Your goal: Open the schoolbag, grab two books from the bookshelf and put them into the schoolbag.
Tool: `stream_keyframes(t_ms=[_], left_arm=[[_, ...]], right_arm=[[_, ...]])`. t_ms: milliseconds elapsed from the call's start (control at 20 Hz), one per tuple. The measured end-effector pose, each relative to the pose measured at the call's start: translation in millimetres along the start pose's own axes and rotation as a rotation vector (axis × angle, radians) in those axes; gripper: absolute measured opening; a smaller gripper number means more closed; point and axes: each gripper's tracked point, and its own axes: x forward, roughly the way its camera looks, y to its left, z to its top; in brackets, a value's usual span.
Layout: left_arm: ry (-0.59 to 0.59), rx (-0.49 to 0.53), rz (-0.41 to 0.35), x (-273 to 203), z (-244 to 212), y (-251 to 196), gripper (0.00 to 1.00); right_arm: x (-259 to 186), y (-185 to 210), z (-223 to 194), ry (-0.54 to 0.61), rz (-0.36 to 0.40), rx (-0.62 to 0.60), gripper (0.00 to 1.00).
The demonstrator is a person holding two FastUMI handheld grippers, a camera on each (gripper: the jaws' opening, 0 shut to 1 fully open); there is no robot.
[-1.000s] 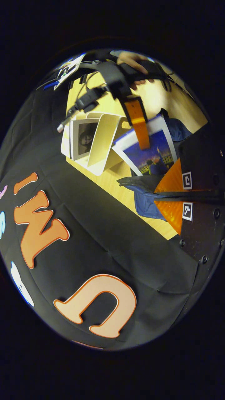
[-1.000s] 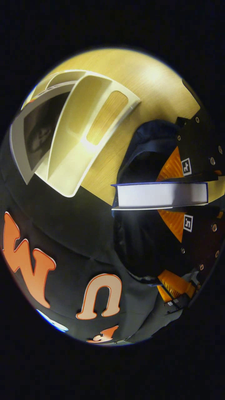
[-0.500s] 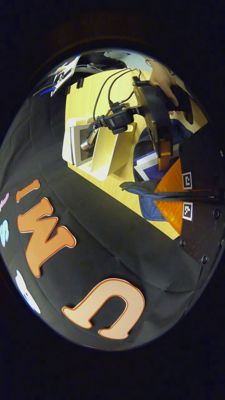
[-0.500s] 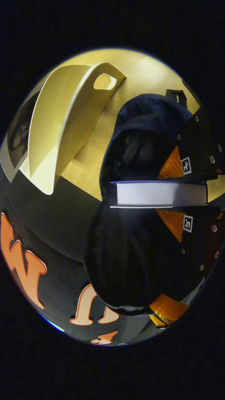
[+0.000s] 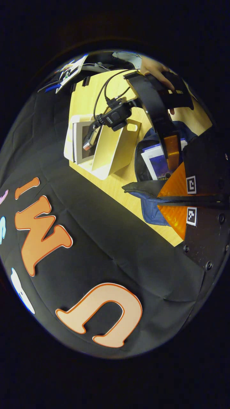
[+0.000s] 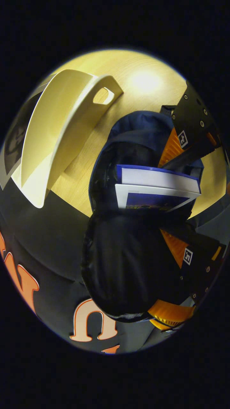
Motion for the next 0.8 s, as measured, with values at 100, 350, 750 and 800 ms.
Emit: stream_keyframes(t_ms=[100, 350, 750, 800], left_arm=[[0.003, -0.008, 0.002, -0.1, -1.5, 0.4, 0.01], [0.008, -0.018, 0.004, -1.1, -3.2, -0.3, 0.01], [0.016, -0.01, 0.009, 1.0, -2.2, -9.2, 0.01], [0.017, -0.011, 0.007, 2.9, -1.2, -11.0, 0.01]], right_arm=[[-7.0, -10.1, 4.2, 0.015, -0.015, -0.014, 0.97], [-44.3, -30.6, 20.4, 0.018, -0.001, -0.157, 0.97], [-127.7, -106.3, 60.7, -0.053, -0.143, -0.304, 0.97], [-136.9, -116.6, 64.7, -0.054, -0.169, -0.33, 0.97]])
